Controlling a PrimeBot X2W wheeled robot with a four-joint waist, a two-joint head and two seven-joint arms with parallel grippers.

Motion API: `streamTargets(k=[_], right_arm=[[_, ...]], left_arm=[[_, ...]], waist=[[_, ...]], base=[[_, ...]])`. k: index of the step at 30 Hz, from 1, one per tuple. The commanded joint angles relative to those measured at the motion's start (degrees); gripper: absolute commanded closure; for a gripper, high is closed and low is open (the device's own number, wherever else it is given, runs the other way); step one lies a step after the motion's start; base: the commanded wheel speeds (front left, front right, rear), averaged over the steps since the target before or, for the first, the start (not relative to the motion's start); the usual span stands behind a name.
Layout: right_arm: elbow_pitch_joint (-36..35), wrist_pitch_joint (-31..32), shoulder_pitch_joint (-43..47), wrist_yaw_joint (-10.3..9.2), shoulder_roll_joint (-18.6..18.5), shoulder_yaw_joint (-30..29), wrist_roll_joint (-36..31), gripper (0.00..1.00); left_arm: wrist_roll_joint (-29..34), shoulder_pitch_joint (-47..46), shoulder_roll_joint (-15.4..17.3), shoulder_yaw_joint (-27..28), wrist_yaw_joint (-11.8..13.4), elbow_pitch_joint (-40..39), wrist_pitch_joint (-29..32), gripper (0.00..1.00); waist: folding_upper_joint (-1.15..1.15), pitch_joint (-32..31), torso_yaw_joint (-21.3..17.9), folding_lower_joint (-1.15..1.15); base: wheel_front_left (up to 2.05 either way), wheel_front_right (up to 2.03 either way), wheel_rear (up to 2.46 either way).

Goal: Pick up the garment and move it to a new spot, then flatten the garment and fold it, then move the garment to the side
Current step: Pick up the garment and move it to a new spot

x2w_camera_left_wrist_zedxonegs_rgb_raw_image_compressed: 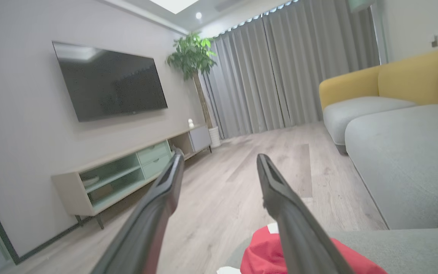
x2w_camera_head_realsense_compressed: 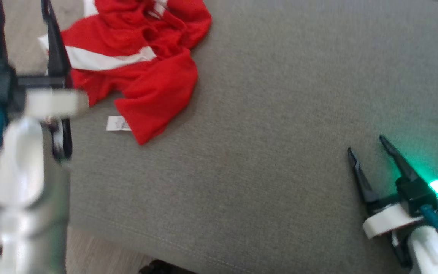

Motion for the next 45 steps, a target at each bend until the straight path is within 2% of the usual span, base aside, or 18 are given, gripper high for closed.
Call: streamTargets(k=[1,6,9,12,16,19,20,21,26,33,41,44,45], right_arm=[[-1.99,-0.62,-1.08,-0.03,-1.51,1.0,-0.34,0.0],[-3.87,-0.62,-2.29,-0.03,-3.97,0.62,-0.39,0.0],[-4.52,-0.62,-2.63,-0.03,-4.9,0.58,-0.46,0.0],[-4.91,-0.62,-3.02,-0.03,-5.58,0.43,-0.48,0.0],[-5.39,-0.62,-3.83,-0.03,-5.75,0.34,-0.35,0.0],[-5.61,-0.62,-4.22,-0.03,-5.57,0.04,-0.41,0.0],[-5.66,-0.62,-4.37,-0.03,-5.46,-0.07,-0.5,0.0],[-5.63,-0.62,-4.45,-0.03,-5.34,-0.06,-0.53,0.0],[-4.9,-0.62,-5.19,-0.03,-4.48,0.35,-0.58,0.0],[-3.03,-0.62,-6.2,-0.03,-1.15,2.38,0.23,0.0],[-0.83,-0.62,-5.62,-0.03,5.1,4.17,1.85,0.0],[-0.33,-0.62,-4.76,-0.03,6.76,4.44,2.39,0.0],[-0.06,-0.62,-4.33,-0.03,7.58,4.64,2.74,0.0]], left_arm=[[-0.74,-5.83,2.7,2.17,-0.49,2.37,1.0,0.0],[-3.76,-18.39,3.44,2.76,-2.78,18.11,7.75,0.0],[-7.81,-22.98,2.88,4.67,-4.43,27.63,14.25,0.0],[-9.52,-26.18,3.86,5.36,-5.19,36.21,19.94,0.0],[-9.57,-27.99,4.41,4.82,-5.45,43.91,20.94,0.0],[-9.43,-28.4,4.33,4.21,-5.9,46.65,20.42,0.0],[-9.19,-28.73,4.37,3.83,-5.99,47.62,19.8,0.48],[-8.85,-29.06,4.46,3.4,-6.02,48.3,18.76,1.0],[-6.78,-32.27,5.7,1.46,-4.1,50.14,10.68,1.0],[-3.94,-38.06,6.64,-2.28,-4.87,50.1,5.97,1.0],[-0.08,-43.93,7.17,-7.8,-6.64,47.47,5.66,1.0],[0.72,-45.71,6.77,-9.85,-7.71,45.3,6.52,1.0],[1.61,-46.56,6.22,-12.1,-8.43,43.52,7.38,1.0]], waist=[[0.0,3.98,-1.73,-0.02],[0.0,8.06,-2.99,-0.02],[0.0,9.99,-3.9,-0.02],[0.0,11.8,-4.86,-0.02],[0.0,13.65,-6.1,-0.02],[0.0,14.45,-6.35,-0.02],[0.0,14.73,-6.35,-0.02],[0.0,14.91,-6.32,-0.02],[0.0,14.07,-6.02,-0.02],[0.0,7.82,-7.34,-0.02],[0.0,-2.89,-13.51,-0.02],[0.0,-6.32,-16.9,-0.02],[0.0,-8.19,-19.41,-0.02]], base=[[0.0,0.0,0.0],[0.0,0.0,0.0],[0.0,0.0,0.0],[0.0,0.0,0.0],[0.0,0.0,0.0],[0.0,0.0,0.0],[0.0,0.0,0.0],[0.0,0.0,0.0],[0.0,0.0,0.0],[0.0,0.0,0.0],[0.0,0.0,0.0],[0.0,0.0,0.0],[0.0,0.0,0.0]])
